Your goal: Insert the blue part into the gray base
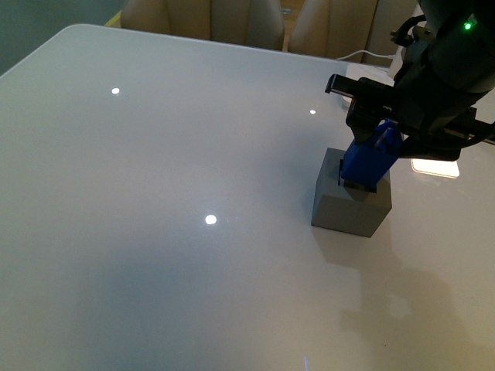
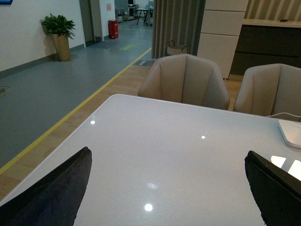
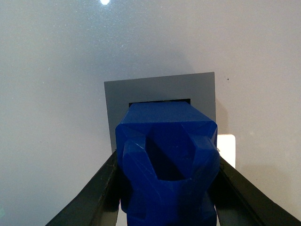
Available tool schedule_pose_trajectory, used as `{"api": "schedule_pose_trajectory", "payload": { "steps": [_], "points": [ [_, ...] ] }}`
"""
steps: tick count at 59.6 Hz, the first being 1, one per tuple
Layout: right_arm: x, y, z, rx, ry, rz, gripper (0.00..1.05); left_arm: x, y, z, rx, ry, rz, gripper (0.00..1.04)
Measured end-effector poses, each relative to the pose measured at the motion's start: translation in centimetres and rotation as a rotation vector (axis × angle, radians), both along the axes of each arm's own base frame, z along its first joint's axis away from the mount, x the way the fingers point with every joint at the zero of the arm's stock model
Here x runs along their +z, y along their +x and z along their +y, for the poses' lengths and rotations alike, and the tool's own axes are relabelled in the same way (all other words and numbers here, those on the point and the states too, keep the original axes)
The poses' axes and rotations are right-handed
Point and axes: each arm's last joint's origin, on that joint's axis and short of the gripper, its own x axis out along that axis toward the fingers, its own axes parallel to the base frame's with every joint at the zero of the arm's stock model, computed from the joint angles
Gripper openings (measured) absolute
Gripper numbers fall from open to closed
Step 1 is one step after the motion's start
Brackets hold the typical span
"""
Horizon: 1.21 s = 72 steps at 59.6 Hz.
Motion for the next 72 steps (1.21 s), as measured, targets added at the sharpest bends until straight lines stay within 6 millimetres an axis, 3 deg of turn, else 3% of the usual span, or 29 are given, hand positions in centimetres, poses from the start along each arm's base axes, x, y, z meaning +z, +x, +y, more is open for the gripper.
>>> {"api": "schedule_pose_trajectory", "payload": {
  "steps": [31, 50, 52, 59, 68, 72],
  "points": [
    [-1.2, 0.2, 0.1, 0.004, -0.014, 0.031, 0.46, 0.0, 0.0, 0.0, 0.000, 0.000, 0.000, 0.97],
    [-1.4, 0.3, 0.2, 0.016, 0.001, 0.023, 0.96, 0.0, 0.0, 0.0, 0.000, 0.000, 0.000, 0.97],
    [-1.2, 0.2, 0.2, 0.017, 0.007, 0.013, 0.97, 0.0, 0.0, 0.0, 0.000, 0.000, 0.000, 0.97],
    [0.5, -1.5, -0.1, 0.033, -0.005, -0.077, 0.96, 0.0, 0.0, 0.0, 0.000, 0.000, 0.000, 0.97],
    [6.2, -6.5, -0.8, 0.049, -0.074, -0.330, 0.96, 0.0, 0.0, 0.0, 0.000, 0.000, 0.000, 0.97],
    [6.7, -7.4, -1.0, 0.065, -0.095, -0.459, 0.91, 0.0, 0.0, 0.0, 0.000, 0.000, 0.000, 0.97]
  ]
}}
